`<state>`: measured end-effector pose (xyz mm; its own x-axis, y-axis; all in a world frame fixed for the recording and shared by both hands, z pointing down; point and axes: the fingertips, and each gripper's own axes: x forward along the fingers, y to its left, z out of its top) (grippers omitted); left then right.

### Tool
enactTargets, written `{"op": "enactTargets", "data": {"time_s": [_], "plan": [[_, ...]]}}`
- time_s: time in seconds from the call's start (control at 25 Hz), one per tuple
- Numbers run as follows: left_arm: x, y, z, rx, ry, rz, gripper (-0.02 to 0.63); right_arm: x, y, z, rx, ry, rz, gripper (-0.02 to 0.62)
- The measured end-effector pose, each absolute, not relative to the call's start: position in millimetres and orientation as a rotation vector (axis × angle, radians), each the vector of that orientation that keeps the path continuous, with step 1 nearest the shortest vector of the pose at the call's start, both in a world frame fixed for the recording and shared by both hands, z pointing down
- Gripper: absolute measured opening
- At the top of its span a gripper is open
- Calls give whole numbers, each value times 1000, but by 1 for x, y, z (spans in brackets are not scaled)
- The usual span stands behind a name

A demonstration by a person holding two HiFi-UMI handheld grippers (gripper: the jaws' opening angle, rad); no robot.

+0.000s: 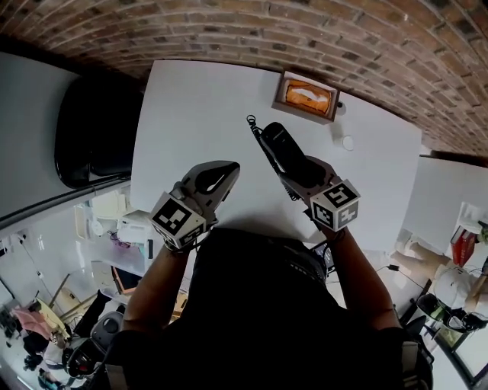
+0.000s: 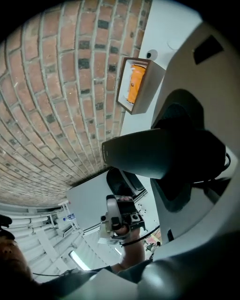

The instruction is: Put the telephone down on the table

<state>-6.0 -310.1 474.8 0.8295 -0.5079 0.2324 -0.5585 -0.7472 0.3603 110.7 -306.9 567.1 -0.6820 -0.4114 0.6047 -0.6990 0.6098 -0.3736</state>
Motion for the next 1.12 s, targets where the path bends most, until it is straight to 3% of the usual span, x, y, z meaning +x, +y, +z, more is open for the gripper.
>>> {"op": "enactTargets", "data": {"time_s": [1.12], "plan": [[-35, -333, 530, 2497, -789, 128, 8, 107, -325, 736, 829, -2026, 894, 272]]}}
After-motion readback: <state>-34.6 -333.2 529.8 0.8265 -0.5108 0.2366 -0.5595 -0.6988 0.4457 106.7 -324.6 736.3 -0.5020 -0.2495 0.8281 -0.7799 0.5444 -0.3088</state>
